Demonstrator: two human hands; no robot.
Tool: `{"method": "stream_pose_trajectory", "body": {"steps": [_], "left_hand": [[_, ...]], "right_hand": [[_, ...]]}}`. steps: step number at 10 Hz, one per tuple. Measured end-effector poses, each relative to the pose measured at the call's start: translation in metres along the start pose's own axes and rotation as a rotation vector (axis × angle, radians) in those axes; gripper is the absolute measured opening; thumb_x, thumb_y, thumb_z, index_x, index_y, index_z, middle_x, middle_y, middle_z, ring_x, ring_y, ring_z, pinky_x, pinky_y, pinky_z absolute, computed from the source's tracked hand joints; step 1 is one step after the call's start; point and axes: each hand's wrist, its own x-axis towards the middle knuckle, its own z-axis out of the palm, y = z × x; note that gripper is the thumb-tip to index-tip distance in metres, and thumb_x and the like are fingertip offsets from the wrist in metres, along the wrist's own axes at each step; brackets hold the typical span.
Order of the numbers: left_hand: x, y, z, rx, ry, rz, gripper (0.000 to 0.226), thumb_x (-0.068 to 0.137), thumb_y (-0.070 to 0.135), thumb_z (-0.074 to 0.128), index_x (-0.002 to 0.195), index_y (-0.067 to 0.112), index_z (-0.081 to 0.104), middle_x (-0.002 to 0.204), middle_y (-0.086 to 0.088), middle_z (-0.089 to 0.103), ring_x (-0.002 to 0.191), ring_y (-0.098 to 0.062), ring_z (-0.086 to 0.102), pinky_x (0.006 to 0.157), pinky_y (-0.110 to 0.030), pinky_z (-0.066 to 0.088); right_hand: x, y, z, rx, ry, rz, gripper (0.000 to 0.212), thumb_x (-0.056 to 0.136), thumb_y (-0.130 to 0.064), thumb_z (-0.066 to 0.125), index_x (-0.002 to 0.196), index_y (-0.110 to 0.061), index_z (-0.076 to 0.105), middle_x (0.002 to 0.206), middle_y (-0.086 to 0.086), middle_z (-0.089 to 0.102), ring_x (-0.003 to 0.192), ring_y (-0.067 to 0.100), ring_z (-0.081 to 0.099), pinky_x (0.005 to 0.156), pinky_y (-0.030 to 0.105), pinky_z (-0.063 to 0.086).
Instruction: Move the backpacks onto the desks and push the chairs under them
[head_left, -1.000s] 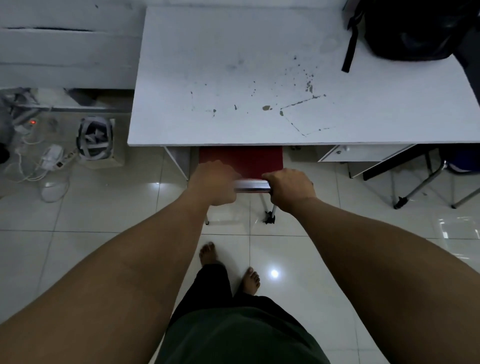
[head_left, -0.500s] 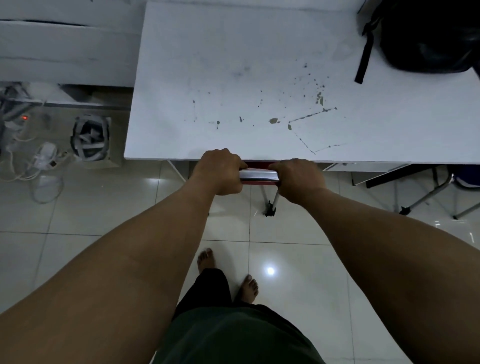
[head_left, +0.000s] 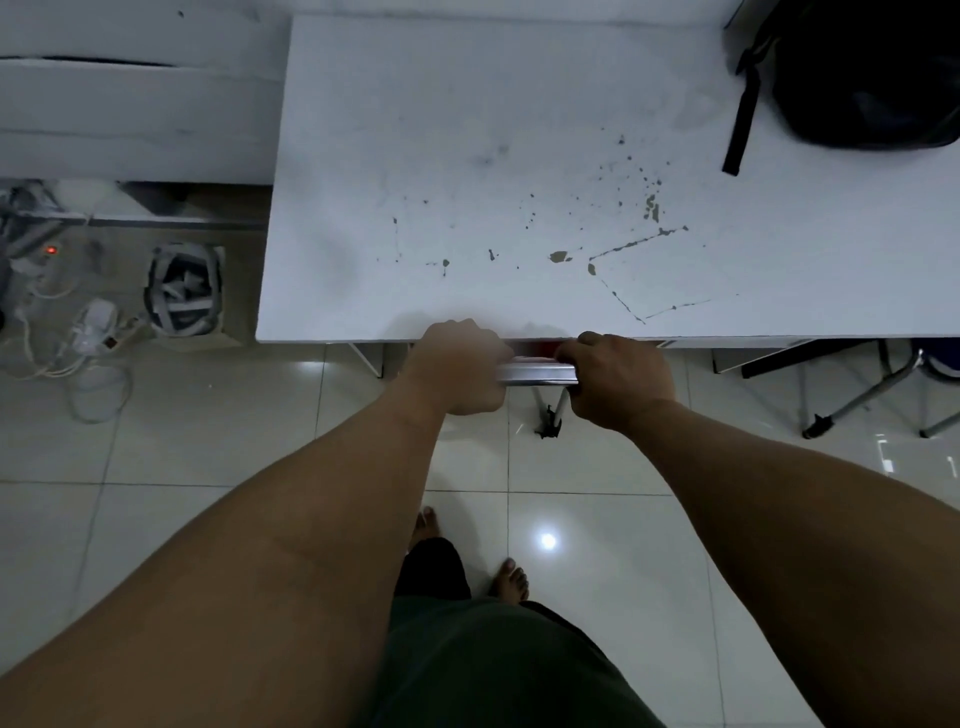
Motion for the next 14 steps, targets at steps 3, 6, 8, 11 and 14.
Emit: {"method": "stream_pose_trajectory", "body": {"steps": [3, 6, 8, 11, 14], "left_hand": [[-0.001, -0.001, 0.002, -0.055, -0.017, -0.021, 0.046, 0.063, 0.040, 0.060, 0.107, 0.037, 0.071, 0.071, 0.005, 0.066, 0.061, -0.018, 0.056, 0.053, -0.023, 0.030], [0.002, -0.002, 0.001, -0.114, -0.087, -0.080, 0.055, 0.062, 0.040, 0.060, 0.117, 0.041, 0.063, 0.085, 0.008, 0.068, 0.069, -0.016, 0.054, 0.061, -0.025, 0.037], [0.001, 0.002, -0.007, -0.141, -0.190, -0.129, 0.055, 0.062, 0.037, 0.059, 0.117, 0.041, 0.059, 0.091, 0.008, 0.067, 0.076, -0.016, 0.056, 0.062, -0.026, 0.039], [0.003, 0.016, -0.024, -0.232, -0.410, -0.243, 0.071, 0.073, 0.030, 0.074, 0.138, 0.034, 0.048, 0.126, 0.000, 0.058, 0.106, -0.020, 0.056, 0.082, -0.032, 0.049], [0.001, 0.022, -0.058, -0.120, -0.494, -0.272, 0.066, 0.075, 0.035, 0.076, 0.138, 0.034, 0.055, 0.135, 0.004, 0.056, 0.118, -0.022, 0.055, 0.097, -0.038, 0.048]], "right_hand": [[-0.003, -0.005, -0.006, 0.015, -0.074, 0.064, 0.040, 0.073, -0.025, 0.069, 0.112, -0.033, 0.063, 0.092, -0.007, 0.064, 0.078, 0.022, 0.064, 0.057, 0.030, 0.048], [0.001, -0.005, -0.011, 0.063, -0.147, 0.072, 0.042, 0.079, -0.023, 0.065, 0.119, -0.031, 0.058, 0.101, -0.005, 0.062, 0.091, 0.021, 0.061, 0.061, 0.030, 0.040], [0.002, -0.003, -0.012, 0.110, -0.202, 0.050, 0.041, 0.081, -0.021, 0.062, 0.121, -0.027, 0.055, 0.104, -0.001, 0.060, 0.093, 0.022, 0.059, 0.065, 0.031, 0.039], [0.009, 0.004, -0.030, 0.294, -0.443, 0.052, 0.040, 0.084, -0.028, 0.065, 0.122, -0.024, 0.055, 0.113, 0.002, 0.060, 0.099, 0.022, 0.059, 0.080, 0.036, 0.051], [0.024, 0.006, -0.074, 0.155, -0.636, 0.126, 0.027, 0.076, -0.039, 0.073, 0.087, -0.017, 0.064, 0.101, 0.005, 0.063, 0.091, 0.025, 0.063, 0.082, 0.036, 0.054]]}}
